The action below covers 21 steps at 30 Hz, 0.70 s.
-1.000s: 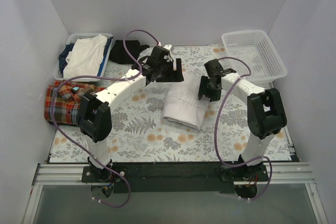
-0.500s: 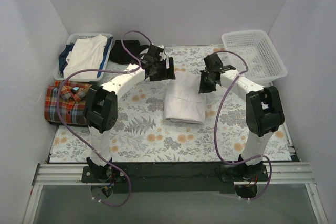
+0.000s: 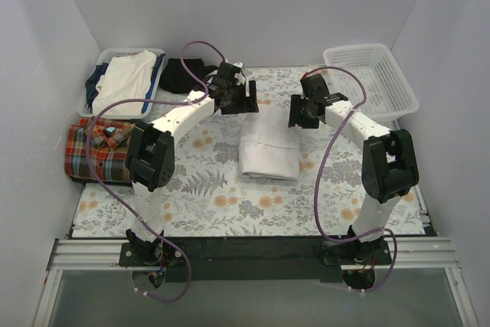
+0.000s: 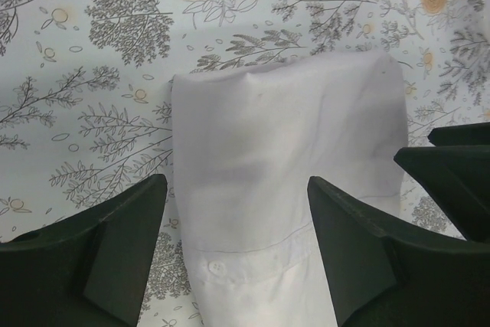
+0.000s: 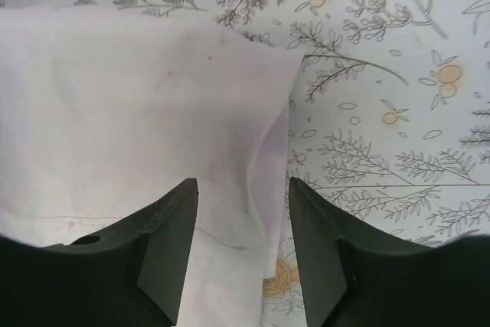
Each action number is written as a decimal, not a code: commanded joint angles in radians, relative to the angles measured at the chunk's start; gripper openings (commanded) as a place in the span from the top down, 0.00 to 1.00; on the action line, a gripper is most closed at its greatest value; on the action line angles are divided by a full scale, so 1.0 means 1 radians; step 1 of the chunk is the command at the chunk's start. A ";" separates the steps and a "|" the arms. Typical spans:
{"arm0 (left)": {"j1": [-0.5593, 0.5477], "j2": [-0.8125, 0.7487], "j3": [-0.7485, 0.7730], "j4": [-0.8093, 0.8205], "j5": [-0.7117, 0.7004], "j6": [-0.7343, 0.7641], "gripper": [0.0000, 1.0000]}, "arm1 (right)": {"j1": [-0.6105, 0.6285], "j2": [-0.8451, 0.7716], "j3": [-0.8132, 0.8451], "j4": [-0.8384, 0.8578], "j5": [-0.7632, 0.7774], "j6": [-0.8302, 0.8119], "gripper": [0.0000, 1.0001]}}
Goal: Fold and stack the long sleeve shirts
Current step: Fold the shirt
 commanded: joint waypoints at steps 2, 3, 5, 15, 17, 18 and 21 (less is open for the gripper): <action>0.003 -0.028 0.060 0.066 0.168 0.032 0.25 | 0.033 -0.085 0.090 -0.035 0.095 -0.016 0.40; 0.003 -0.016 0.069 0.071 0.202 0.035 0.26 | 0.059 -0.091 0.098 -0.046 0.081 -0.022 0.40; 0.003 0.012 0.096 0.074 0.271 0.017 0.27 | 0.095 -0.108 0.097 -0.058 0.078 -0.034 0.40; 0.004 0.187 0.155 0.088 0.270 -0.026 0.29 | 0.259 -0.205 -0.103 0.052 -0.103 -0.036 0.45; 0.004 0.216 0.155 0.086 0.255 -0.027 0.30 | 0.276 -0.187 -0.098 0.052 -0.115 -0.049 0.45; 0.006 0.225 0.153 0.088 0.247 -0.031 0.30 | 0.287 -0.178 -0.098 0.051 -0.144 -0.056 0.45; 0.006 0.251 0.138 0.086 0.209 -0.034 0.30 | 0.310 -0.129 -0.095 0.023 -0.178 -0.085 0.45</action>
